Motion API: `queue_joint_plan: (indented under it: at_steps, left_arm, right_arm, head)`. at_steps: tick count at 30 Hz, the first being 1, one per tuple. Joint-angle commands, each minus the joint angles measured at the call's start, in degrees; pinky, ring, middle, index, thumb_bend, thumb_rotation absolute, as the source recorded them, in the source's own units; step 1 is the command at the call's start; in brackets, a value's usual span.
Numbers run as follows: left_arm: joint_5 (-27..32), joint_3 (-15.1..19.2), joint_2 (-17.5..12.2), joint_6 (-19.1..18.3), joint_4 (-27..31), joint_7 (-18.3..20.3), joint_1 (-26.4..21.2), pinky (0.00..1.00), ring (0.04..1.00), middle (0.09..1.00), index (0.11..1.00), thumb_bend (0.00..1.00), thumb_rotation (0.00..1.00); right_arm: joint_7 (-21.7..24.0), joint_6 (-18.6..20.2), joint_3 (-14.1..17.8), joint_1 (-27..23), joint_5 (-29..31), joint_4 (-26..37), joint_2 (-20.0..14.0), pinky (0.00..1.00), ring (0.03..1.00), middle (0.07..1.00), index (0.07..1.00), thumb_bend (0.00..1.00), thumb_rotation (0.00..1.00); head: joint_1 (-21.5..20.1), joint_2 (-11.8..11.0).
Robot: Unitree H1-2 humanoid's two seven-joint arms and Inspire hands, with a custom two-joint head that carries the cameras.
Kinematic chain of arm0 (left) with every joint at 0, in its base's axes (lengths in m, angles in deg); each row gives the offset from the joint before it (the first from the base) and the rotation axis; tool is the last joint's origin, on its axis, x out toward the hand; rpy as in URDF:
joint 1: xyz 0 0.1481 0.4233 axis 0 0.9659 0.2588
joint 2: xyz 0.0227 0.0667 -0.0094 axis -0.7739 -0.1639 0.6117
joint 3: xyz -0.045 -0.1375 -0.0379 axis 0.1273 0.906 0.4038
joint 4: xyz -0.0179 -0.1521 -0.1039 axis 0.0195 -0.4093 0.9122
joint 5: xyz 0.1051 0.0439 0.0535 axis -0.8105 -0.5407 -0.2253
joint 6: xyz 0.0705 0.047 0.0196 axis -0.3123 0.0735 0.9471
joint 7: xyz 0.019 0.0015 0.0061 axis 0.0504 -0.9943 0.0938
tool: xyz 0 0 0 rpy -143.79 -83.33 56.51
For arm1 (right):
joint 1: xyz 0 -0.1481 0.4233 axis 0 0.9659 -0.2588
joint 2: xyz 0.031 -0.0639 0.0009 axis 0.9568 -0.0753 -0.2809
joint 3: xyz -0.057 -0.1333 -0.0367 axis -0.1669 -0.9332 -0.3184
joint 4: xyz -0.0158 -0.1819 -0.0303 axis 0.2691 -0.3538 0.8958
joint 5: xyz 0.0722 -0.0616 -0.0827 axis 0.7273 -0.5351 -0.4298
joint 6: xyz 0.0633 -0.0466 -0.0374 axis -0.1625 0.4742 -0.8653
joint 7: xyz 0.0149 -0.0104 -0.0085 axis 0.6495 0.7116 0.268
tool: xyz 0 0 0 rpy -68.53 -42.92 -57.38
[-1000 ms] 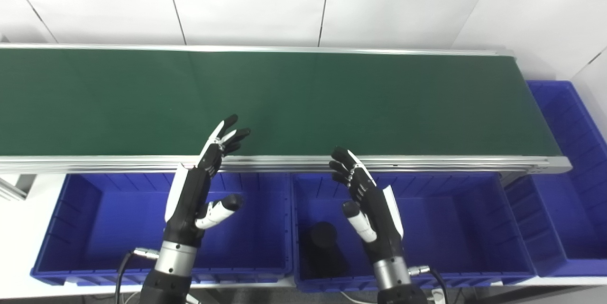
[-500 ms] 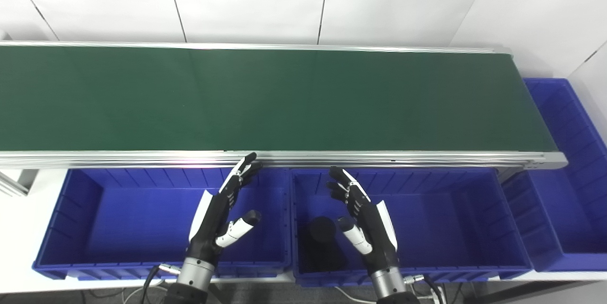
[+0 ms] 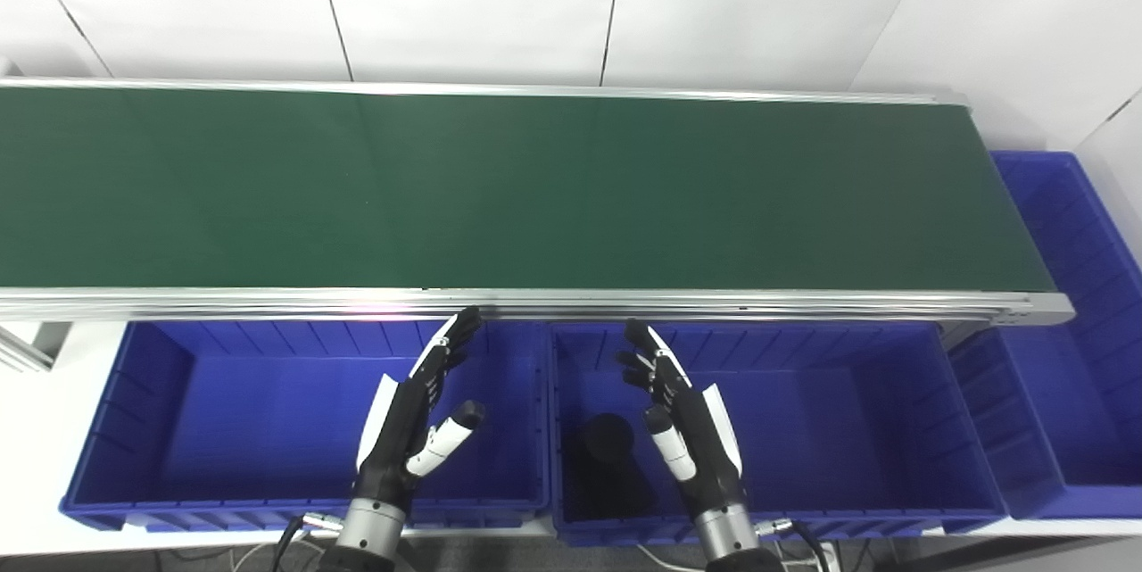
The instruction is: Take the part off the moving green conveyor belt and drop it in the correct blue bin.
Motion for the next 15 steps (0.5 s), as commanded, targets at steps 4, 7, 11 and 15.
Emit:
queue_joint_plan:
  at_steps: [4,7,11,15]
  left_arm:
    - [0.3,-0.7,-0.5,2.8,0.4,-1.1,-0.6,0.92,0.925,0.912,0.912,0.84,0.87]
    - [0.4,-1.1,-0.6,2.7,0.6,-1.3,-0.6,0.91,0.92,0.907,0.911,0.83,0.86]
    - [1.2,-1.7,-1.0,2.7,-0.2,-1.7,-1.1,0.92,0.928,0.908,0.906,0.84,0.84]
    - [1.1,-2.3,-1.2,2.8,-0.6,-2.7,-1.5,0.92,0.924,0.902,0.904,0.84,0.84]
  right_arm:
    - [-0.9,-3.9,-0.8,0.1,0.2,-0.2,0.5,0.85,0.876,0.928,0.935,0.98,0.97]
    - [-1.4,-4.0,-1.7,-0.2,0.1,-1.1,0.2,0.85,0.88,0.921,0.932,0.99,0.97]
    - [-2.2,-4.0,-2.7,-0.8,0.3,-2.6,0.2,0.85,0.88,0.924,0.928,0.98,0.97]
    - [-2.9,-4.0,-3.6,-1.2,0.8,-3.5,-0.1,0.85,0.881,0.933,0.927,0.97,0.97]
  head:
    - [-0.4,-1.9]
    - [-0.6,-2.5]
    - [-0.8,-3.8]
    - [-0.5,-4.4]
